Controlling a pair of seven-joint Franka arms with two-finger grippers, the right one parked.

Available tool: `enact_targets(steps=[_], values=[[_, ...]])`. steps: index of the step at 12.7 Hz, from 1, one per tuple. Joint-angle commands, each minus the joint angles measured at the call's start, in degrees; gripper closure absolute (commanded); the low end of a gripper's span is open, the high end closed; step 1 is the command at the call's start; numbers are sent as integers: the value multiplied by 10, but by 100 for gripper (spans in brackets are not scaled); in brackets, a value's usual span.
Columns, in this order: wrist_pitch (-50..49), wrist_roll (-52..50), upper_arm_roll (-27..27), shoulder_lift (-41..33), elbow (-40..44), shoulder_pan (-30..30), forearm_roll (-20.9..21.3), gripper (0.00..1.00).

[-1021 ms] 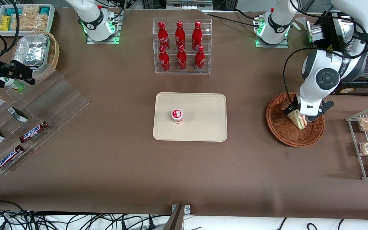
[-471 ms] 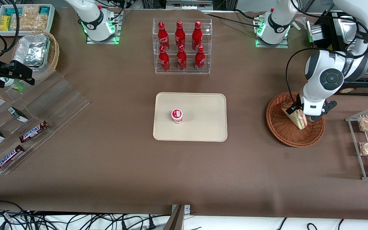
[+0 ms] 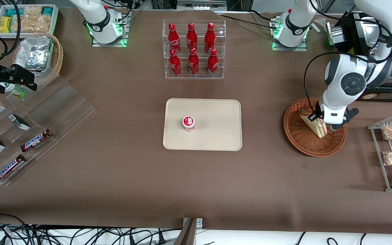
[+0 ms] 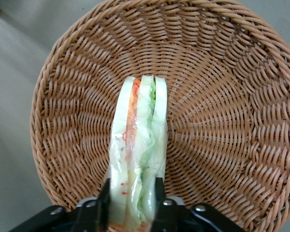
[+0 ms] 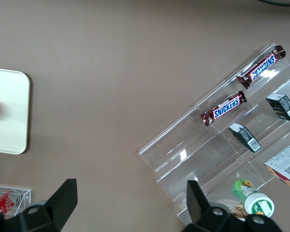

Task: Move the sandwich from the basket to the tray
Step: 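Close the left gripper on the sandwich's upright edge, then lift the sandwich and carry it over the cream tray beside the yogurt bottle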

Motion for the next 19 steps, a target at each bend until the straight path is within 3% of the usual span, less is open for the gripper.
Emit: enact_targets(steps=[1, 3, 6, 11, 16, 19], values=[[3, -11, -3, -5, -3, 5, 11, 75], [-7, -6, -4, -18, 7, 4, 7, 75], [-168, 7, -50, -23, 99, 4, 1, 75], [-355, 70, -99, -27, 263, 0, -109, 75], [-379, 60, -199, -22, 329, -4, -144, 75], [-360, 44, -265, -7, 334, -8, -143, 75]])
